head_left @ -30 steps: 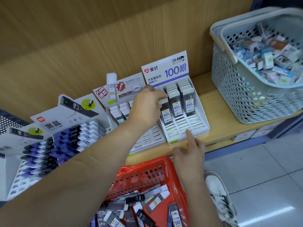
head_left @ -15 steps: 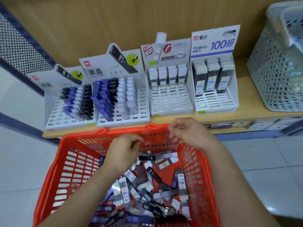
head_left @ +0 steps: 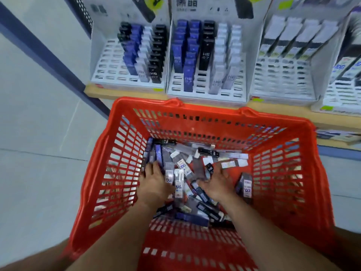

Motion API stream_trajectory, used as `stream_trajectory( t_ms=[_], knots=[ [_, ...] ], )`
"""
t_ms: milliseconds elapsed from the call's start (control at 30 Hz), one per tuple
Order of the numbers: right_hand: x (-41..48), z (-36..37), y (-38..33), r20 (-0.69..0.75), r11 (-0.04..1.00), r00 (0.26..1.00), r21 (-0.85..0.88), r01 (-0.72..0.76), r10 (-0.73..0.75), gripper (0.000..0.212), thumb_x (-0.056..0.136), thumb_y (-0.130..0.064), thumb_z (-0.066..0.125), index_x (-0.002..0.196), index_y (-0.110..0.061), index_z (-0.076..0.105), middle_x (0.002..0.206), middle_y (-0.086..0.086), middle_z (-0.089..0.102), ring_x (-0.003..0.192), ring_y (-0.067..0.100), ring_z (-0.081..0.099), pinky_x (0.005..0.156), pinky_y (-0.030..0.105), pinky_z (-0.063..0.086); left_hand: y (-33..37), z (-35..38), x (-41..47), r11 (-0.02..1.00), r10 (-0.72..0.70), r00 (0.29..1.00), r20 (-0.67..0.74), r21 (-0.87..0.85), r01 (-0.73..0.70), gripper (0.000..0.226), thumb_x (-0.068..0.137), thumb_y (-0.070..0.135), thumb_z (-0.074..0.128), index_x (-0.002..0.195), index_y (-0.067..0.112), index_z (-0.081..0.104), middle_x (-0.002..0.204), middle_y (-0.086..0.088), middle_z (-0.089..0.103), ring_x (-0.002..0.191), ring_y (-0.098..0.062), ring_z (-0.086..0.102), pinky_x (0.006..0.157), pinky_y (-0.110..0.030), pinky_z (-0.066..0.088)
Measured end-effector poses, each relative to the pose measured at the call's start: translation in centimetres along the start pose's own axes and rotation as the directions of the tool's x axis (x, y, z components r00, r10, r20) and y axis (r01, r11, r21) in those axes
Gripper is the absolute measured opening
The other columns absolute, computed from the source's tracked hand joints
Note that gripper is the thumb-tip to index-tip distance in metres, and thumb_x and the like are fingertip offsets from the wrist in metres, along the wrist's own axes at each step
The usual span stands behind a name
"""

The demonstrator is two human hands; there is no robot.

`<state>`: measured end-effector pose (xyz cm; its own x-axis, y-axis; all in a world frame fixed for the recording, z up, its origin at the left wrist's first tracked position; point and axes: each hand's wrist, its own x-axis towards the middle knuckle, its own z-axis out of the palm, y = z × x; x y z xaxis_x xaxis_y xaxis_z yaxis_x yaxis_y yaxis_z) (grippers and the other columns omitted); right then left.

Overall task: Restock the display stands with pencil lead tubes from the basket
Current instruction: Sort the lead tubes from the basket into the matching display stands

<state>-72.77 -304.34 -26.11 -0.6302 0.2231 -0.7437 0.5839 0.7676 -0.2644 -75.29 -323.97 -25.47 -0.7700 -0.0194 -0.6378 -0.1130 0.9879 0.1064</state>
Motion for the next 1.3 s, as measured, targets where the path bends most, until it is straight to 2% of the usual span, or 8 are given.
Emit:
stream_trajectory(
  t_ms=[200,300,467,567,800,967,1133,1300],
  knots=[
    [-0.3,3.1,-3.3,-0.152,0.996,0.988,-0.084,-0.04,0.027,0.079,0.083,-0.053,0.07,0.142,-0.024,0.027,0.14,0.012,0.032,0.128,0.033,0.034,0.095,0.045,0.042,1.9,1.8,-0.5,0.995,-0.088,0.996,0.001,-0.039,0.088,0.116,0.074,0.064,0.066,0.15,0.014,-0.006,0.151,-0.02,0.008,0.136,-0.037,0.022,0.103,-0.045,0.039],
    [0.0,3.9,-4.1,-0.183,0.992,0.983,-0.119,-0.051,0.028,0.062,0.087,-0.039,0.071,0.135,-0.023,0.034,0.136,0.008,0.04,0.126,0.03,0.039,0.094,0.046,0.041,1.8,2.6,-0.4,0.964,-0.127,0.992,-0.003,-0.237,0.123,0.103,0.071,0.047,0.079,0.145,0.024,0.01,0.139,-0.025,0.029,0.122,-0.04,0.044,0.099,-0.046,0.045],
    [0.7,2.5,-3.9,0.034,0.995,0.999,0.099,-0.017,0.014,0.052,0.091,-0.027,0.069,0.133,-0.012,0.043,0.116,0.009,0.063,0.095,0.027,0.061,0.071,0.032,0.047,0.0,2.4,-0.3,0.782,-0.188,0.982,-0.015,-0.607,0.14,0.057,0.077,0.016,0.077,0.111,0.023,0.032,0.105,-0.009,0.065,0.088,-0.027,0.064,0.073,-0.037,0.052],
    [0.4,1.4,-3.0,0.145,0.979,0.989,0.203,-0.016,-0.014,0.05,0.093,-0.023,0.067,0.136,-0.009,0.045,0.124,0.011,0.062,0.101,0.027,0.062,0.083,0.032,0.05,-0.5,1.8,0.1,0.612,-0.199,0.978,0.067,-0.771,0.177,0.048,0.084,0.009,0.07,0.109,0.025,0.032,0.096,-0.005,0.066,0.074,-0.02,0.067,0.064,-0.037,0.058],
    [-1.2,-1.4,-0.6,0.403,0.739,0.915,0.612,-0.28,0.013,0.077,0.09,-0.022,0.071,0.153,-0.017,0.027,0.152,0.007,0.04,0.137,0.028,0.04,0.093,0.044,0.048,-0.8,0.1,0.1,0.523,-0.248,0.967,0.055,-0.833,0.182,0.053,0.093,0.015,0.054,0.137,0.028,0.026,0.107,-0.009,0.065,0.086,-0.03,0.068,0.075,-0.046,0.058],
    [-4.1,-1.8,-0.1,0.374,0.576,0.927,0.761,-0.299,-0.012,0.039,0.086,-0.022,0.076,0.119,-0.013,0.056,0.085,-0.001,0.057,0.066,0.012,0.046,0.061,0.026,0.049,0.3,-1.6,-2.4,0.329,-0.238,0.957,0.166,-0.913,0.24,0.045,0.096,0.021,0.051,0.138,0.024,0.035,0.096,-0.008,0.064,0.079,-0.023,0.065,0.071,-0.035,0.054],
    [-6.5,-2.1,-0.6,0.389,0.277,0.919,0.891,-0.361,-0.055,0.02,0.086,-0.011,0.074,0.098,-0.006,0.059,0.075,0.004,0.055,0.053,0.009,0.045,0.036,0.014,0.035,2.5,-3.1,-7.0,0.209,-0.088,0.96,0.267,-0.937,0.279,0.036,0.083,0.0,0.056,0.116,0.013,0.059,0.1,-0.006,0.063,0.09,-0.023,0.055,0.089,-0.04,0.046],
    [-9.3,-3.8,-1.5,0.352,0.289,0.919,0.911,-0.293,-0.178,0.007,0.095,-0.012,0.062,0.089,-0.009,0.059,0.059,0.001,0.052,0.045,0.008,0.04,0.033,0.015,0.027,5.1,-3.8,-11.0,0.161,0.056,0.974,0.221,-0.965,0.209,0.046,0.075,0.028,0.074,0.117,0.02,0.058,0.113,-0.006,0.067,0.109,-0.026,0.059,0.101,-0.046,0.043]
  ],
)
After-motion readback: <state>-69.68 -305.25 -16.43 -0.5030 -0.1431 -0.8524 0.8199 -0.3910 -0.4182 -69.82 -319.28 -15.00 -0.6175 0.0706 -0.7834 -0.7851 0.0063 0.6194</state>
